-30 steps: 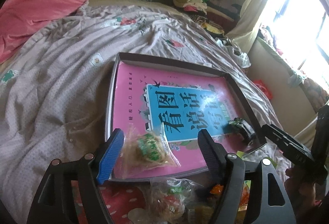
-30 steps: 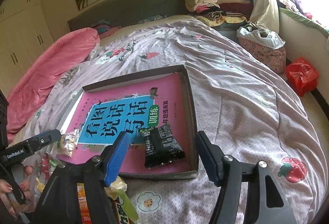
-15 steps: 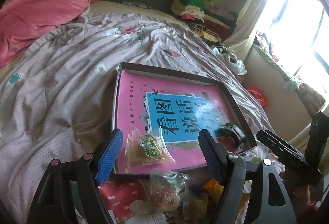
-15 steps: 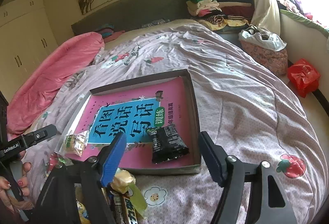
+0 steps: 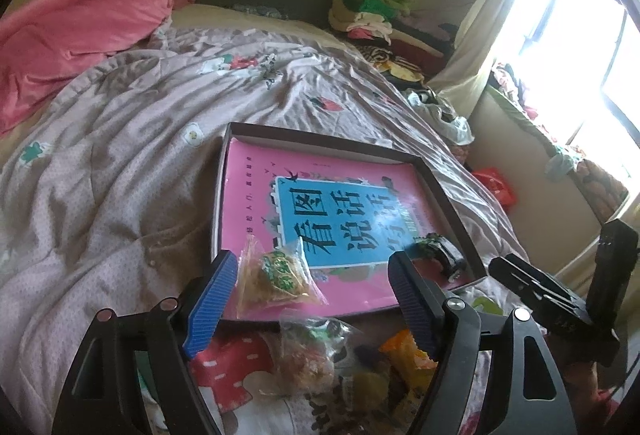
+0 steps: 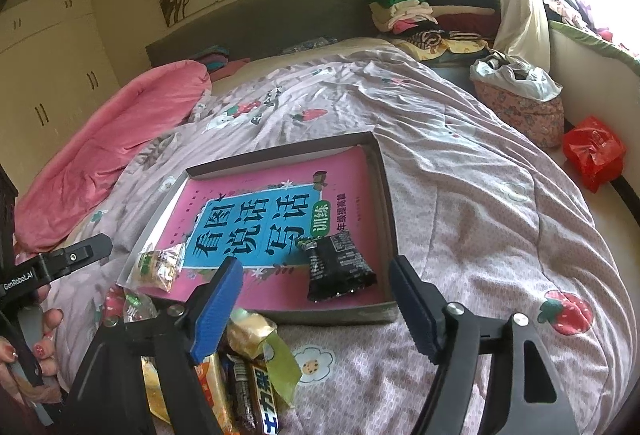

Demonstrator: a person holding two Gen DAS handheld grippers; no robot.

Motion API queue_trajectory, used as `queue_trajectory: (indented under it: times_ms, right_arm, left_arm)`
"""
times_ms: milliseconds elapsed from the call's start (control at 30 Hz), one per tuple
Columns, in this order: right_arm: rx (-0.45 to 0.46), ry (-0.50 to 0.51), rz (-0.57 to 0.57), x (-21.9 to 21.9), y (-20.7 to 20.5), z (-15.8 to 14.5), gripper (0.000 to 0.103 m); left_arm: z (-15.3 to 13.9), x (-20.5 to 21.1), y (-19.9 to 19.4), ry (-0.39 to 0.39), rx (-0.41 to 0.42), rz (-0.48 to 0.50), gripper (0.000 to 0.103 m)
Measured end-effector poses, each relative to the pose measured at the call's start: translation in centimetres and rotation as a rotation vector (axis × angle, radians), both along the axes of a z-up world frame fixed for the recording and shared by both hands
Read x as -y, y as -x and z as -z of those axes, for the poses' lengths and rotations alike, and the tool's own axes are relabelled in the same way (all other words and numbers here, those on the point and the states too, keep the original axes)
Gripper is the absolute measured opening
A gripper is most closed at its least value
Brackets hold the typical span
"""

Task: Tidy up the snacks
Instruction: 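Withdraw both open grippers from the tray back toward the snack pile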

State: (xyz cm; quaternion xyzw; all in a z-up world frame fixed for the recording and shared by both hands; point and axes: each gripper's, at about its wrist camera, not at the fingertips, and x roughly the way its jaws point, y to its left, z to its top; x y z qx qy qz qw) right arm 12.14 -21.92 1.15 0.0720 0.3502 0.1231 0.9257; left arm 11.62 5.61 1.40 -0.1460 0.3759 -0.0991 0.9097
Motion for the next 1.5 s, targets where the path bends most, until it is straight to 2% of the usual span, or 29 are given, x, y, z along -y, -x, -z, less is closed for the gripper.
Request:
queue_trajectory:
  times_ms: [833,1500]
  right_arm:
    - [-0.046,0.002,-0.055,-1.0,1.6,1.1,0.075]
    - [-0.075,0.004,-0.09,-1.6,2.2,2.1,0.075]
  left_arm:
    - [-1.3,1.9,2.1,-0.002,-0.003,0.088,0.079]
    - [-0.1,3.1,4.6,-0.015,-0.041,0.155,0.079]
